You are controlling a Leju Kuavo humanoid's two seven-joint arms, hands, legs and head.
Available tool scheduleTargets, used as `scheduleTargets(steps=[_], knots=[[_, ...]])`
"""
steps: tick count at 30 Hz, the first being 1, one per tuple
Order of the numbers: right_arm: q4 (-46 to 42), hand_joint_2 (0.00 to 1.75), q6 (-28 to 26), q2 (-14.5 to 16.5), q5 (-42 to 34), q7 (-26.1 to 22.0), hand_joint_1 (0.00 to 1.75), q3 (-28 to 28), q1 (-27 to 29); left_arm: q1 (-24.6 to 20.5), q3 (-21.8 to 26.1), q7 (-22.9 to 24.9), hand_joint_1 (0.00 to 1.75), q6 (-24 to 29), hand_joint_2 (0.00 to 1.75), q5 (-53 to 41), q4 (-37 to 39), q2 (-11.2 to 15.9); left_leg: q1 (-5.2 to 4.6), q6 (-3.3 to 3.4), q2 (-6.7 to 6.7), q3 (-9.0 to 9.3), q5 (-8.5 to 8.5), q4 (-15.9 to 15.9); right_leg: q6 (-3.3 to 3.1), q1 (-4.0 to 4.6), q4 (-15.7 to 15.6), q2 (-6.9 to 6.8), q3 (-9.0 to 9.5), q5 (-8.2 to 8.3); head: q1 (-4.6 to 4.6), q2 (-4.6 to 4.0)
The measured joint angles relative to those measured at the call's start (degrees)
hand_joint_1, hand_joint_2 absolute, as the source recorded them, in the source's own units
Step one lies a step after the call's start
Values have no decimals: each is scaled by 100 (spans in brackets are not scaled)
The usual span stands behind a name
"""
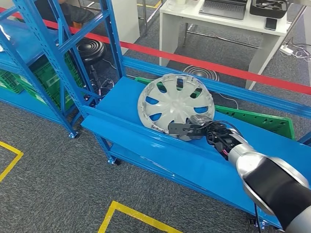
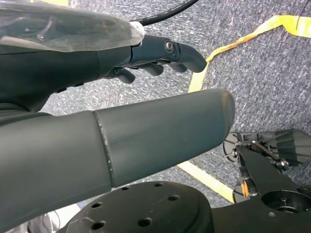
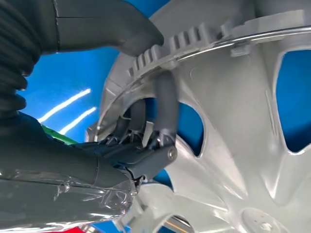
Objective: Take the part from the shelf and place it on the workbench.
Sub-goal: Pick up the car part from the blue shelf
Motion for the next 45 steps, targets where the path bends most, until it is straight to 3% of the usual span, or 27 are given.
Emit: scheduleTargets(steps=[16, 20, 36, 45], knots=[[-5, 175, 15, -23, -77, -14, 170, 87, 23, 1, 0, 0, 0, 15, 0, 29, 0, 0, 0, 0, -1, 0, 0, 0, 0, 0, 0, -1, 0, 0, 0, 0], [-13, 175, 15, -36, -77, -20, 175, 93, 25, 1, 2, -10, 0, 15, 175, 121, 0, 0, 0, 0, -1, -1, 0, 0, 0, 0, 0, -1, 1, 0, 0, 0], [-50, 175, -42, -37, -88, -28, 175, 129, 25, 8, 101, -262, 0, 30, 175, 368, 0, 8, 0, 0, -1, -1, 0, 0, 0, 0, 0, -1, 1, 0, 0, 0], [-166, 175, -933, -37, -221, -288, 175, 114, 111, 38, 214, -246, 0, 80, 175, 452, 0, 11, -3, 5, -1, -13, 4, 0, 3, -1, 1, -2, -5, 3, -1, 0]])
